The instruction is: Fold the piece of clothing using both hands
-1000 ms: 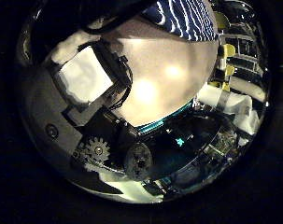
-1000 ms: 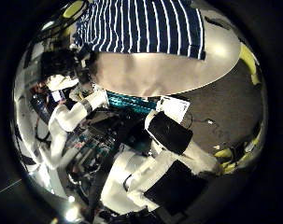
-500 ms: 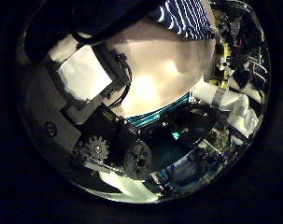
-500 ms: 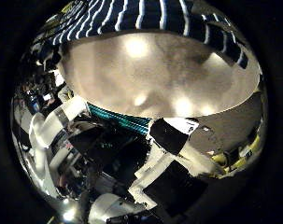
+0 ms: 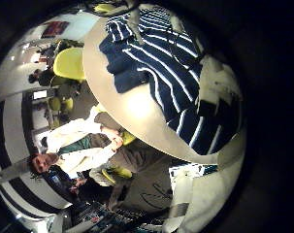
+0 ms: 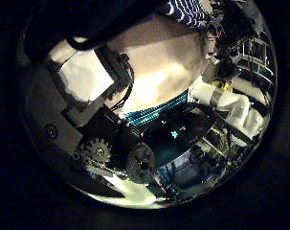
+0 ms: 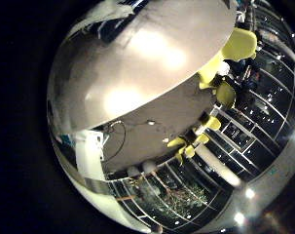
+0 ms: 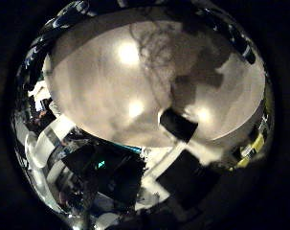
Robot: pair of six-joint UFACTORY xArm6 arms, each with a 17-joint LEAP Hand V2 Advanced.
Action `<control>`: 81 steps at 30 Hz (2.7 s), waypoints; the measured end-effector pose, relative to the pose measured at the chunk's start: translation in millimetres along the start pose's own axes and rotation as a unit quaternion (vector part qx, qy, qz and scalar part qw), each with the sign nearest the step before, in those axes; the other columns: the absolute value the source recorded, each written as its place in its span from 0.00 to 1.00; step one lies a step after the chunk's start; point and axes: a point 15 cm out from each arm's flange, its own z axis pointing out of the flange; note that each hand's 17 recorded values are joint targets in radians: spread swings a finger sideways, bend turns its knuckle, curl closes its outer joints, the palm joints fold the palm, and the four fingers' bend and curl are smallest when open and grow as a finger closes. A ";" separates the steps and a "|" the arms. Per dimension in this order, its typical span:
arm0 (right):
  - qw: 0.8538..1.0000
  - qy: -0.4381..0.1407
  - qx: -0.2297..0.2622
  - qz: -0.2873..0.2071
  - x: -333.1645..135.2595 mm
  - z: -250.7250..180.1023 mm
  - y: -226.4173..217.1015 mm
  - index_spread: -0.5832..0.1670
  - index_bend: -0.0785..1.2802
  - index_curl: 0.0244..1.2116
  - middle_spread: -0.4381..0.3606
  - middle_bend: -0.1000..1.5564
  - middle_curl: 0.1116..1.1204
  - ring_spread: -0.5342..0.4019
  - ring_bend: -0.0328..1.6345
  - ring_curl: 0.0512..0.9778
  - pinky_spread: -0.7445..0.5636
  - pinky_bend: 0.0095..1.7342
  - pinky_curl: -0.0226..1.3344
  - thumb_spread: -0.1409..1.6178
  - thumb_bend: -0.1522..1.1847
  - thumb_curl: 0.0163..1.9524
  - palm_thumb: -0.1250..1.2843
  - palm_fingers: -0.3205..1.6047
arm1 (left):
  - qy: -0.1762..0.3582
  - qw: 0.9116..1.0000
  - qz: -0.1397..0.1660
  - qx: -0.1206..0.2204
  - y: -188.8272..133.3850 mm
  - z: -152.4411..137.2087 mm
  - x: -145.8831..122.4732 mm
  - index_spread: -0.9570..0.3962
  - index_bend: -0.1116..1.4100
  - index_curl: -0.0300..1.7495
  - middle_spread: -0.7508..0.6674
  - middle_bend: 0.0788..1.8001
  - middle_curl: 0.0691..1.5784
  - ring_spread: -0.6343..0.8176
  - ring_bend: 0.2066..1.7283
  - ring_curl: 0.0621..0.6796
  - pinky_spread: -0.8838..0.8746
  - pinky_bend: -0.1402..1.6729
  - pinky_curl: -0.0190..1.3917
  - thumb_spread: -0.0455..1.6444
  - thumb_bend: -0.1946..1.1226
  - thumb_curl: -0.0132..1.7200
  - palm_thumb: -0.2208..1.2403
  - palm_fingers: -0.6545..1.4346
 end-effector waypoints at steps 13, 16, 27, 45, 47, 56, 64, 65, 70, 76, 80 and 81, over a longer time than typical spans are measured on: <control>0.997 0.019 0.060 0.034 17.8 -13.1 -29.1 0.13 0.53 0.46 0.14 0.61 0.67 0.25 0.77 0.56 0.34 0.75 0.33 0.71 0.12 0.20 0.68 0.72 | 0.000 1.000 0.001 -0.002 4.3 -4.5 -5.5 0.19 0.19 0.81 0.07 0.43 0.64 0.11 0.73 0.72 0.16 0.76 0.43 0.65 0.13 0.31 0.70 0.84; 0.996 0.018 0.077 0.032 18.9 -20.1 -33.0 0.13 0.63 0.54 0.15 0.67 0.73 0.25 0.78 0.60 0.36 0.78 0.36 0.73 0.13 0.21 0.73 0.72 | 0.000 1.000 -0.002 -0.004 5.6 -4.4 -7.9 0.19 0.20 0.81 0.06 0.43 0.64 0.11 0.73 0.72 0.16 0.76 0.43 0.65 0.13 0.31 0.70 0.84; 0.995 0.011 0.097 0.034 33.8 -38.1 -22.6 0.16 0.74 0.72 0.18 0.75 0.85 0.25 0.85 0.72 0.39 0.84 0.46 0.79 0.12 0.22 0.77 0.64 | 0.001 1.000 -0.001 -0.006 5.0 -5.1 -8.5 0.20 0.20 0.83 0.06 0.43 0.65 0.11 0.72 0.72 0.16 0.76 0.43 0.65 0.13 0.31 0.70 0.84; 0.993 0.005 0.114 0.040 59.9 -51.1 1.4 0.24 0.34 0.57 0.26 0.47 0.61 0.31 0.67 0.55 0.37 0.68 0.40 0.69 0.08 0.19 0.52 0.17 | 0.004 1.000 -0.002 -0.017 1.7 -7.5 -7.7 0.21 0.20 0.83 0.05 0.43 0.65 0.11 0.72 0.72 0.16 0.76 0.43 0.65 0.13 0.32 0.70 0.84; 0.993 0.004 0.109 0.039 58.3 -46.8 2.1 0.27 0.33 0.54 0.30 0.45 0.57 0.33 0.64 0.50 0.43 0.62 0.36 0.68 0.08 0.18 0.49 0.18 | 0.005 1.000 -0.001 -0.019 2.6 -7.5 -6.7 0.21 0.20 0.83 0.05 0.43 0.65 0.11 0.72 0.72 0.16 0.76 0.43 0.65 0.13 0.32 0.70 0.84; 0.998 -0.005 0.062 0.006 30.1 -7.1 6.4 0.33 0.30 0.47 0.36 0.41 0.49 0.36 0.59 0.44 0.55 0.53 0.30 0.66 0.09 0.17 0.44 0.23 | 0.006 1.000 -0.002 -0.021 2.7 -9.9 -6.7 0.21 0.19 0.84 0.05 0.43 0.65 0.11 0.72 0.72 0.16 0.76 0.43 0.65 0.13 0.32 0.70 0.84; 0.999 -0.010 0.035 -0.004 21.7 18.4 -14.1 0.30 0.28 0.43 0.30 0.41 0.46 0.29 0.63 0.44 0.50 0.52 0.26 0.66 0.11 0.18 0.50 0.39 | 0.006 1.000 -0.005 -0.024 5.2 -15.1 -8.2 0.22 0.19 0.84 0.05 0.43 0.65 0.11 0.72 0.72 0.16 0.76 0.43 0.65 0.13 0.32 0.70 0.84; 0.999 -0.010 0.039 -0.004 22.2 17.5 -17.0 0.26 0.27 0.43 0.27 0.43 0.48 0.27 0.66 0.45 0.43 0.58 0.27 0.66 0.12 0.18 0.53 0.51 | 0.006 1.000 -0.005 -0.024 5.4 -15.2 -8.4 0.22 0.19 0.84 0.05 0.43 0.65 0.11 0.72 0.72 0.16 0.76 0.43 0.65 0.13 0.32 0.70 0.84; 0.998 -0.013 0.059 0.006 25.0 13.7 -25.6 0.16 0.42 0.53 0.19 0.54 0.57 0.27 0.70 0.49 0.32 0.65 0.31 0.67 0.14 0.20 0.65 0.78 | 0.007 1.000 -0.007 -0.026 11.8 -23.3 -9.7 0.22 0.19 0.84 0.05 0.43 0.65 0.11 0.72 0.72 0.16 0.76 0.43 0.65 0.13 0.32 0.70 0.84; 0.994 -0.012 0.107 0.022 36.4 -9.0 -31.0 0.16 0.65 0.70 0.23 0.69 0.70 0.28 0.76 0.60 0.36 0.74 0.40 0.72 0.16 0.23 0.74 0.77 | 0.004 1.000 -0.005 -0.023 17.0 -35.2 -9.8 0.23 0.19 0.84 0.05 0.43 0.65 0.11 0.72 0.72 0.16 0.76 0.43 0.66 0.13 0.32 0.70 0.84; 0.992 -0.009 0.122 0.032 45.1 -29.1 -14.9 0.19 0.73 0.76 0.25 0.74 0.75 0.28 0.80 0.65 0.39 0.78 0.45 0.75 0.17 0.24 0.77 0.73 | 0.004 1.000 -0.005 -0.029 24.7 -34.2 -12.2 0.23 0.19 0.84 0.05 0.43 0.65 0.11 0.72 0.72 0.16 0.76 0.43 0.66 0.13 0.32 0.70 0.84; 0.992 -0.008 0.119 0.034 46.8 -32.4 -7.8 0.20 0.74 0.77 0.25 0.76 0.76 0.29 0.80 0.66 0.39 0.78 0.46 0.76 0.16 0.25 0.77 0.73 | 0.005 0.999 -0.006 -0.032 27.5 -34.3 -12.4 0.23 0.19 0.84 0.05 0.43 0.65 0.11 0.72 0.72 0.16 0.76 0.43 0.66 0.13 0.32 0.70 0.84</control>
